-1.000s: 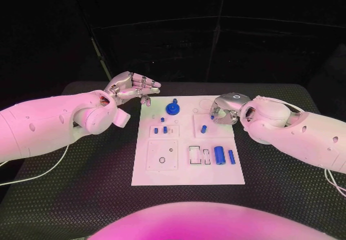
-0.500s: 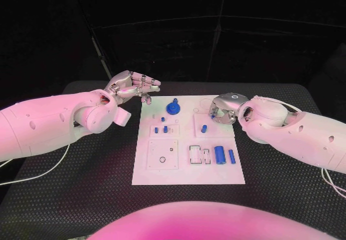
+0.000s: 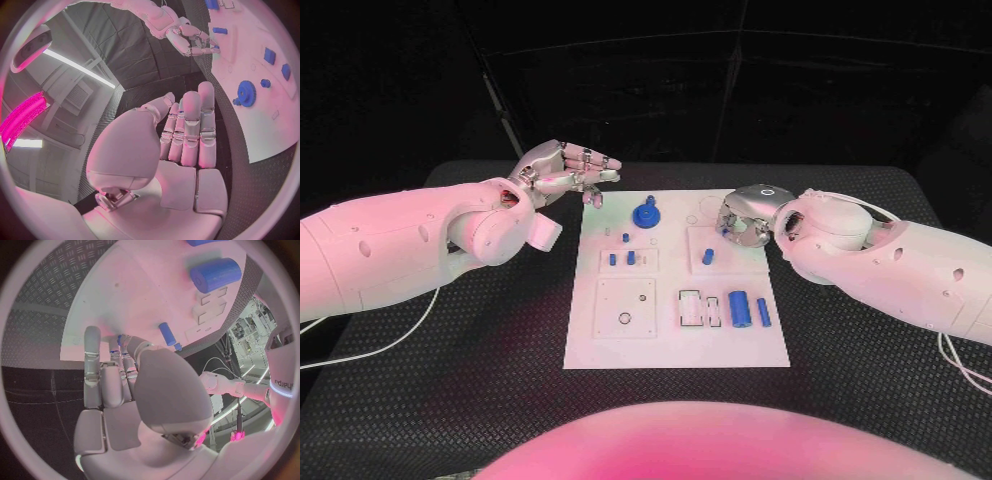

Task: Assemble the parts on the task board

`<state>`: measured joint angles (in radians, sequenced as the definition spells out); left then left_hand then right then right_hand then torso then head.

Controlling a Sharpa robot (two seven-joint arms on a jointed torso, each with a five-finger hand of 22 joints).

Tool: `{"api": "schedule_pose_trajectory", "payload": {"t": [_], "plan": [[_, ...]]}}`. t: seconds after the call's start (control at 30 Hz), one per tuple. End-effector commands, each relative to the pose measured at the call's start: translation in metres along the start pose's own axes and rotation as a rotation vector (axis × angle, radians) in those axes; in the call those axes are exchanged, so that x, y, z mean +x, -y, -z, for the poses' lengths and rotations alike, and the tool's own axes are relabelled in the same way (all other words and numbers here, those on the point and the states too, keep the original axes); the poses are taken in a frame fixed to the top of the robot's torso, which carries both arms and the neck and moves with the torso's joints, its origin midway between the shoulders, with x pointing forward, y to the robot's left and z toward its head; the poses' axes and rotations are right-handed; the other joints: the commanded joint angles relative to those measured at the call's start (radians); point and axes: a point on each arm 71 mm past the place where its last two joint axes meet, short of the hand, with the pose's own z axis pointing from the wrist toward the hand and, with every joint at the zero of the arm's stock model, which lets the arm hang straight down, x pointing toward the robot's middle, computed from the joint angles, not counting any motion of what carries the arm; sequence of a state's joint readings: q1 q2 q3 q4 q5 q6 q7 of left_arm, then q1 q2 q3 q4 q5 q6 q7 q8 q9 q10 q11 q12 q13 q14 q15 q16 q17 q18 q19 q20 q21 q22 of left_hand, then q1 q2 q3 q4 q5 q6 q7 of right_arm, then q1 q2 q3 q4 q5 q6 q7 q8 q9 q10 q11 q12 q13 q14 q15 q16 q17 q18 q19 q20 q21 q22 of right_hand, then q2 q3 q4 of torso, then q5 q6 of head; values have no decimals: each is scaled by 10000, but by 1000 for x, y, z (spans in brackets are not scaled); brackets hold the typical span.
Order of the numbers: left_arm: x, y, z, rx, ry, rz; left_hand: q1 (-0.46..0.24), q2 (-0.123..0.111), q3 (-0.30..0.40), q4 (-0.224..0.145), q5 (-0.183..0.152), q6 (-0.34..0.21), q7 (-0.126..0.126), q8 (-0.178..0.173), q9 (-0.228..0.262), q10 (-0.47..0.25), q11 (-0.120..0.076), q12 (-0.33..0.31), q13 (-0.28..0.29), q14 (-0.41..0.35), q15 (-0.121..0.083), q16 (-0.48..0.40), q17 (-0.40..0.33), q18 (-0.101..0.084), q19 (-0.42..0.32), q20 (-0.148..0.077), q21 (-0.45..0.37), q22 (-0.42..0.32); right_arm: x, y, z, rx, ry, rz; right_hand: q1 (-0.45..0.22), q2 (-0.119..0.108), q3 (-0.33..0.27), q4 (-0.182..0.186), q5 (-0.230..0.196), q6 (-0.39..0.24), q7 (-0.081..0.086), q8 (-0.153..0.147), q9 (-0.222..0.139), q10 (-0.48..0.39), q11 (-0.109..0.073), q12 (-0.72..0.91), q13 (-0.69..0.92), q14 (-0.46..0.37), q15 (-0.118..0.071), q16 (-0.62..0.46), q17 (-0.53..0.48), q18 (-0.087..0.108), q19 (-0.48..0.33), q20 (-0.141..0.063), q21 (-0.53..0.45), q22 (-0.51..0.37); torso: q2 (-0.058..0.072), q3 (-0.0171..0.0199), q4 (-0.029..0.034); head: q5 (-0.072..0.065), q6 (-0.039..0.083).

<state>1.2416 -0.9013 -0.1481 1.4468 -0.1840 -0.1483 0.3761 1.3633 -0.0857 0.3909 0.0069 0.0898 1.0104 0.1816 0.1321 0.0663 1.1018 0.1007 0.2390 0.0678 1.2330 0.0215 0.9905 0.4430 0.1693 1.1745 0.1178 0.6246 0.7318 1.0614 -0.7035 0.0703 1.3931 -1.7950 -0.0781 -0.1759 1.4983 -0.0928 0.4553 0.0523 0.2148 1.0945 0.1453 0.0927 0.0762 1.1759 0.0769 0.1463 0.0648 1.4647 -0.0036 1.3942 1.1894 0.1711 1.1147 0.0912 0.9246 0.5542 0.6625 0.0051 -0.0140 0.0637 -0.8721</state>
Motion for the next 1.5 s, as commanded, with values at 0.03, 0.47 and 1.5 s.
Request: {"api": "schedule_pose_trajectory", "payload": {"t": [0.03, 0.47, 1.5], "plan": [[1, 2, -1, 157, -104, 307, -1, 66, 43, -22, -24, -45, 35, -65, -15, -39, 76, -37, -7, -77, -12, -42, -18, 131, -95, 15, -77, -19, 7, -1, 0, 2, -331, 7, -28, 45, 90, -23, -64, 73, 14, 17, -18, 79, 11, -68, -7, 415, -37, 42, 16, 137, -84, -17, 56, 18, -8, 2, 1, -11, -6], [3, 2, 0, 164, -230, 500, 37, 90, 51, -79, -25, -152, 87, -79, -6, -150, 123, -38, -1, -178, 27, -83, -58, 126, -151, 43, -175, -81, -1, 1, 8, 154, 768, -211, -281, -14, 331, -173, 224, 164, 53, -5, -27, 201, 30, -155, 7, 415, -30, 86, 45, 137, -178, 15, 253, 132, -17, -2, -3, -48, -6], [3, 2, -2, 120, -395, 561, 38, 109, 49, -95, -26, -189, 105, -73, -1, -196, 142, -30, 3, -230, 44, -100, -78, 125, -180, 58, -220, -110, -28, -63, 42, -1757, 2099, -1862, -390, -70, 479, -320, 351, 222, 74, -19, -31, 276, 34, -208, 10, 426, -28, 140, 116, 139, -229, 15, 383, 203, -17, -7, 24, 122, -6]]}}
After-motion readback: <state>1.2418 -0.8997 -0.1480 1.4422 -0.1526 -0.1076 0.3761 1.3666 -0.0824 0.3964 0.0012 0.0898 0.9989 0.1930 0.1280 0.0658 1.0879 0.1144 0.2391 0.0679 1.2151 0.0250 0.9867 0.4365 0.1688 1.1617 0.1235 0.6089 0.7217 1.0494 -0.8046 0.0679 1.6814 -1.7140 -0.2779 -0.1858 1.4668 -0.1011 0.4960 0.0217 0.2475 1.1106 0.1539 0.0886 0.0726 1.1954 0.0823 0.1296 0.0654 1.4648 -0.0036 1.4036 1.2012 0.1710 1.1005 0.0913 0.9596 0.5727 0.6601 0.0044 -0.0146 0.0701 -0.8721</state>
